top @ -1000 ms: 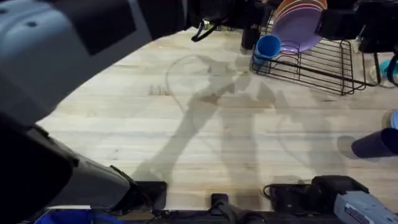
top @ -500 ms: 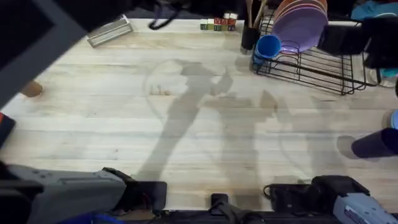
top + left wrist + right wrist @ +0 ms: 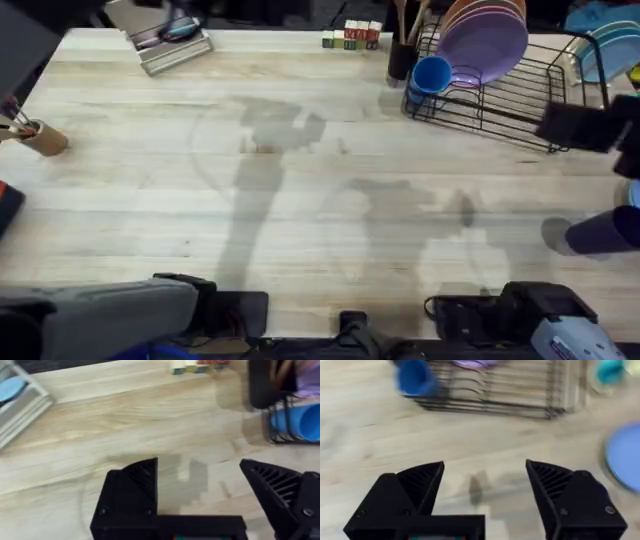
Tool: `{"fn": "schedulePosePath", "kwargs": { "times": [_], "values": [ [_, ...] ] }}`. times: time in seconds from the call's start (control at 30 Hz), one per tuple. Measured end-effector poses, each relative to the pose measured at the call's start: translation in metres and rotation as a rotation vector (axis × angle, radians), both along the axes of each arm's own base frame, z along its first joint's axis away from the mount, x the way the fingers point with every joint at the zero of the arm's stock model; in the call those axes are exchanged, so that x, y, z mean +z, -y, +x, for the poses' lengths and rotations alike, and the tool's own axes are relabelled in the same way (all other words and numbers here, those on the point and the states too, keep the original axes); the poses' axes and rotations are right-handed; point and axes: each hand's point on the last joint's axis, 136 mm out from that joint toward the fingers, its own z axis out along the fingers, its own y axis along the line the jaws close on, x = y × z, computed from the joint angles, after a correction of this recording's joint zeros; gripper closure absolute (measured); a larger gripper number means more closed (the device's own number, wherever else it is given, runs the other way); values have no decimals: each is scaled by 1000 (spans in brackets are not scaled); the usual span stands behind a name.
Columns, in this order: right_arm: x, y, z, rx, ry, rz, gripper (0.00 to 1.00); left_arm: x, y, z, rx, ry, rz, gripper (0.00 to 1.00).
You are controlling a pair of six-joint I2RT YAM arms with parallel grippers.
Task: Pick up the cup on the table and put them onto the rack.
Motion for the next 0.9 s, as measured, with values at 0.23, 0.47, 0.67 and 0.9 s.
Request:
{"fn": "schedulePosePath", "kwargs": {
  "times": [0.23, 0.47, 0.67, 0.9],
  "values": [
    [-17, 42, -35, -254, -108, -39, 6, 14, -55, -11, 119, 13, 13, 7],
    [-21, 75, -63, -458, -171, -94, 6, 13, -82, -12, 187, 2, 17, 8],
    [-22, 93, -80, -588, -190, -101, 6, 13, -86, -12, 197, 2, 18, 8],
    [-21, 106, -88, -676, -182, -101, 6, 13, -86, -12, 195, 2, 20, 8]
  ]
}}
